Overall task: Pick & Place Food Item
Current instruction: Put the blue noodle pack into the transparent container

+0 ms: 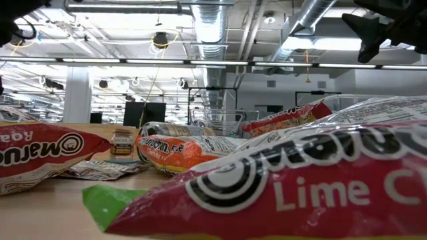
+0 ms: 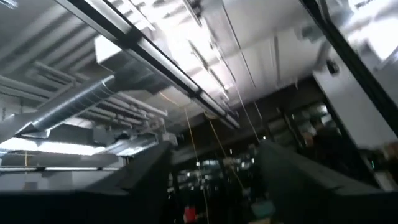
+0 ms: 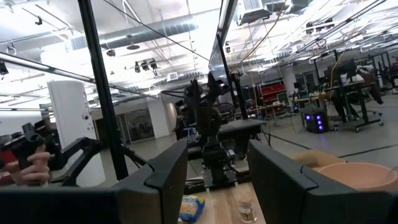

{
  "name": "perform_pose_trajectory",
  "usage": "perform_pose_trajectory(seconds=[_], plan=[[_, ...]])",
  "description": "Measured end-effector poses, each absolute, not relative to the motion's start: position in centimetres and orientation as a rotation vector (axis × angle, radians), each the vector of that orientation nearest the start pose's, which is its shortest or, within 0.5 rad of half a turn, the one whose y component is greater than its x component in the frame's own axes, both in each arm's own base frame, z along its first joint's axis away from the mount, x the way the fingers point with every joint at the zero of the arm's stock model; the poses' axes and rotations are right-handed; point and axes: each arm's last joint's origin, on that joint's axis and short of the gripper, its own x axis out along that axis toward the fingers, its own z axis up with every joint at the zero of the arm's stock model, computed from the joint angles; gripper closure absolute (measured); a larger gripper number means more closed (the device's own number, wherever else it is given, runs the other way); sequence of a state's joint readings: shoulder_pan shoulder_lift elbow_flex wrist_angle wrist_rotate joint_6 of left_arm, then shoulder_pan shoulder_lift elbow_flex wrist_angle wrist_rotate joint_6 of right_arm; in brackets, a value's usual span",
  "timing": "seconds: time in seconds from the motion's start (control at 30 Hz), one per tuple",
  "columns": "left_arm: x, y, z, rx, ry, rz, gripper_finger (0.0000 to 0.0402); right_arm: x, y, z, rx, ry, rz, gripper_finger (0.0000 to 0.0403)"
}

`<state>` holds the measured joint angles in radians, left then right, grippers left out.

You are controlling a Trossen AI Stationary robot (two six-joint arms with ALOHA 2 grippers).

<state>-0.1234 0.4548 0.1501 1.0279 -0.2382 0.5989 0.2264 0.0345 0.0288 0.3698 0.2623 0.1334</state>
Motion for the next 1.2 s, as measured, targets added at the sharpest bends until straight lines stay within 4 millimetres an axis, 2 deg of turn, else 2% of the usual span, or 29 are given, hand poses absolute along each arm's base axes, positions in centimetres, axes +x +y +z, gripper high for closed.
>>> perform_pose_trajectory(seconds=[0.13, 0.2, 0.43, 0.73, 0.97, 1.07, 1.2], plan=[[11.8, -0.8, 26.3, 0.459, -0.599, 0.303, 0.0039, 9.0, 1.3, 20.6, 0.208, -0.358, -0.014, 0.0239], [12.2, -0.8, 26.6, 0.461, -0.595, 0.302, 0.0012, 9.0, 1.3, 20.5, 0.207, -0.350, -0.013, 0.0239], [12.9, -1.2, 27.3, 0.460, -0.568, 0.279, 0.0028, 9.1, 1.4, 20.4, 0.215, -0.338, -0.006, 0.0239], [13.5, -1.4, 27.3, 0.463, -0.503, 0.259, 0.0008, 9.1, 1.4, 20.4, 0.214, -0.338, -0.007, 0.0239], [16.6, -3.7, 30.3, 0.536, -0.367, 0.123, 0.0012, 9.1, 1.4, 20.4, 0.215, -0.340, -0.007, 0.0239], [18.6, -4.0, 32.7, 0.616, -0.264, 0.206, 0.0013, 9.1, 1.4, 20.4, 0.215, -0.340, -0.007, 0.0239], [20.8, -3.9, 35.7, 0.692, 0.019, 0.395, 0.0013, 9.1, 1.4, 20.4, 0.215, -0.339, -0.007, 0.0239]])
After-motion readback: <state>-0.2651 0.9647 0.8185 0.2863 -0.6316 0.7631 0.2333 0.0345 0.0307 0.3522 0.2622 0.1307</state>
